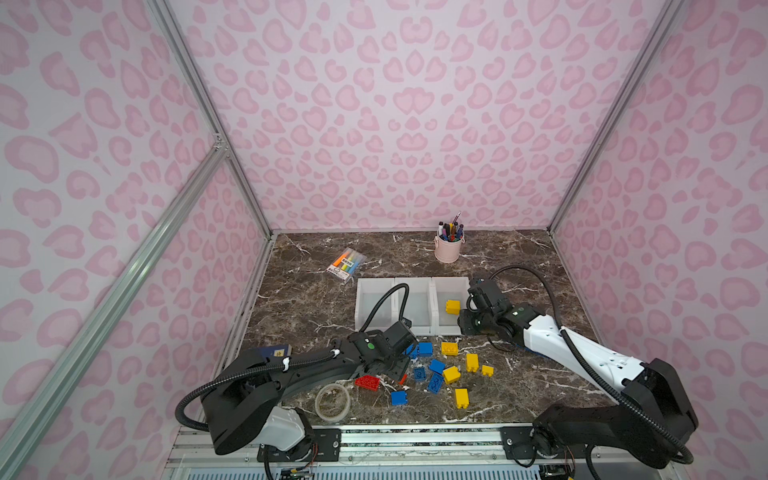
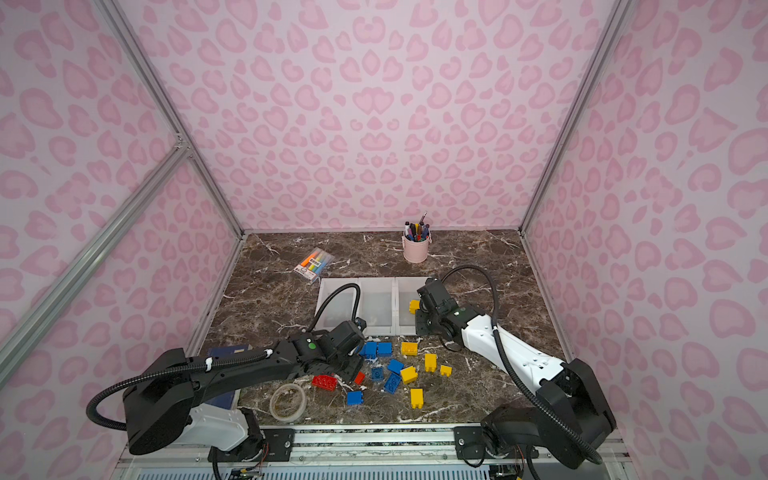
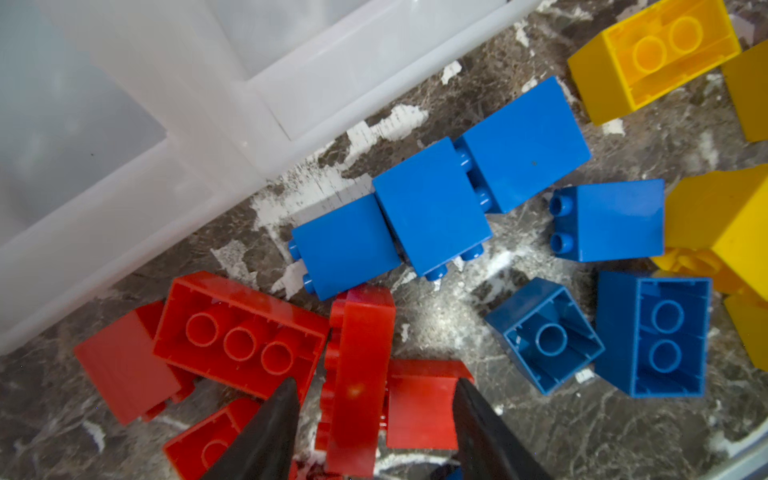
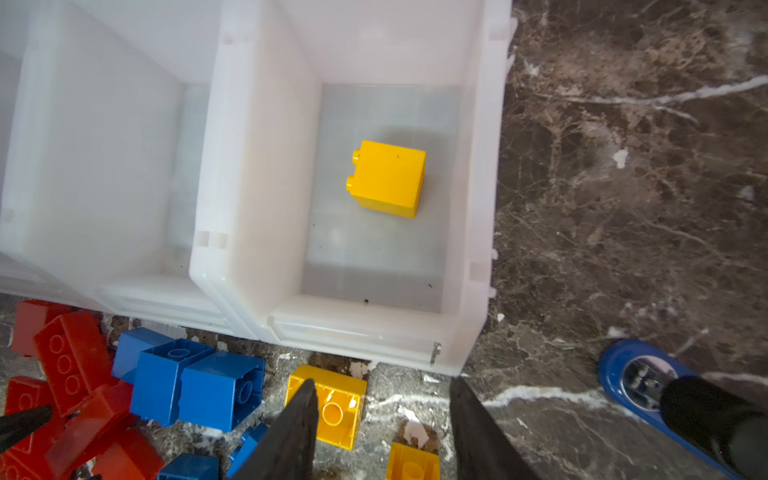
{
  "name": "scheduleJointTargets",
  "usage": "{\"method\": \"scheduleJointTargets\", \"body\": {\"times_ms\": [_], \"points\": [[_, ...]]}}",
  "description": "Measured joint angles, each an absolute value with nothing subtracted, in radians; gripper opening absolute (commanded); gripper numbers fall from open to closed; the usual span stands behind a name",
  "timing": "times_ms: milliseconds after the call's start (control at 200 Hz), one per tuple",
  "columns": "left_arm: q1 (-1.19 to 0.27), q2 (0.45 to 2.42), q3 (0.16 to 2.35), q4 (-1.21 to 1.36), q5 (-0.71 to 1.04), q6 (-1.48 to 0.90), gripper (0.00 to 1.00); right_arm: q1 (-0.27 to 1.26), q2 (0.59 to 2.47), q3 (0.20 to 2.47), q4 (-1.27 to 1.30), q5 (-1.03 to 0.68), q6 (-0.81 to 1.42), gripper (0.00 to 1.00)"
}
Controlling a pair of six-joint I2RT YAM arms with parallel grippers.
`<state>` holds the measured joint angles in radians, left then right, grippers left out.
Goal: Sort the legos into containers by color
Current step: 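Grasp a red brick with the left gripper and lift it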
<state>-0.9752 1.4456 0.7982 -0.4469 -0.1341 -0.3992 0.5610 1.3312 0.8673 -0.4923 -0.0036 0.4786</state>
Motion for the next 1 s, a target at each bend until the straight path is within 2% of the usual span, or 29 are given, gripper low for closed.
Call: {"method": "scheduleJointTargets", "body": {"times_ms": [340,665,680,720,1000], "points": [[-0.985,1.493,0.800,-0.439,-0.130,-0.393,0.39,0.563,1.346,0.860,-0.486,-0.004,0.483,0.52],[-0.998,1.514,0.800,-0.422,-0.127,-0.391,0.38,0.569,1.350,0.855,-0.472,-0.004,0.491,0.51],[-0.998,1.515,0.800,-0.421,-0.127,-0.391,0.34,0.569,1.350,0.855,-0.472,-0.004,0.493,0.51],[-0.999,1.516,0.800,-0.421,-0.128,-0.390,0.31,0.570,1.350,0.854,-0.472,-0.004,0.494,0.51],[-1.000,1.474,0.799,-0.411,-0.139,-0.385,0.25,0.575,1.344,0.855,-0.470,-0.001,0.501,0.50]]}}
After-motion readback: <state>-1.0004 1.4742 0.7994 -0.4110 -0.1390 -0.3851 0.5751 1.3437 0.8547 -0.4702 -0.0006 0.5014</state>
